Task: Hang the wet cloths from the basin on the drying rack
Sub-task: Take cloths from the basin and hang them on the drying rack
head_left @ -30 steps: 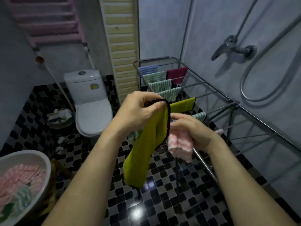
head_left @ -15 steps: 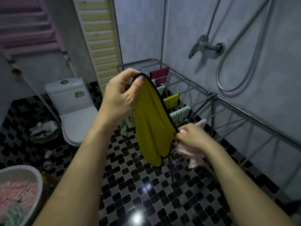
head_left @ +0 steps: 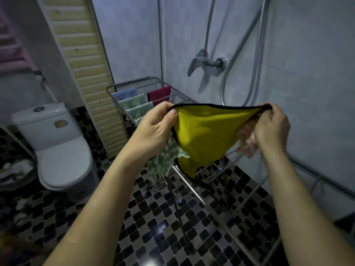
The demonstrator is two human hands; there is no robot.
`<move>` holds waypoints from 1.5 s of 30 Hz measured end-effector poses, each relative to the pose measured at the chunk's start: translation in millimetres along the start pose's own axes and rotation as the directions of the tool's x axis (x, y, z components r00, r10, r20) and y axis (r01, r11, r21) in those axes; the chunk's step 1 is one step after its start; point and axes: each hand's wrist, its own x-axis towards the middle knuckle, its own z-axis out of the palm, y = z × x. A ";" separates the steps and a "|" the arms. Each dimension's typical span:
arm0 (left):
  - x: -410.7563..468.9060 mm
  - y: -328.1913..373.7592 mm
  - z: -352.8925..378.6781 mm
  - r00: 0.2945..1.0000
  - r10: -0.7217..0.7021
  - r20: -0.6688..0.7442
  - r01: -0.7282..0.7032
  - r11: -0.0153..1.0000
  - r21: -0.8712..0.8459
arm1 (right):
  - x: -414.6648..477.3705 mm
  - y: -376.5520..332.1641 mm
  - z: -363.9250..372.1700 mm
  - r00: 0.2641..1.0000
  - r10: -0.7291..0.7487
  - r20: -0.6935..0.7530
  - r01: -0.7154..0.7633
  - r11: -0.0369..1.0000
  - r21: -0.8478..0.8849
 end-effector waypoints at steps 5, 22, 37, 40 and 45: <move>14.3 -25.7 63.0 0.966 -0.191 0.173 0.205 0.977 -0.063 | 38.0 44.5 -22.2 1.000 0.021 -0.020 -0.020 0.998 0.059; 3.1 -96.0 119.8 0.604 -0.666 0.438 0.688 0.713 0.135 | 70.3 136.3 -45.2 0.875 0.213 0.434 -0.241 0.970 0.011; -13.6 -139.6 184.9 0.217 -0.802 0.556 0.503 0.580 0.641 | 67.8 187.4 -42.7 0.454 0.341 0.823 -0.105 0.938 -0.331; -15.1 -144.9 190.4 0.256 -0.814 0.521 0.548 0.566 0.615 | 69.3 198.2 -47.7 0.478 0.337 0.811 -0.081 0.937 -0.341; -21.5 -146.8 173.5 0.551 -0.783 0.289 0.721 0.621 0.307 | 63.2 205.4 -38.3 0.651 0.281 0.705 -0.059 0.945 -0.323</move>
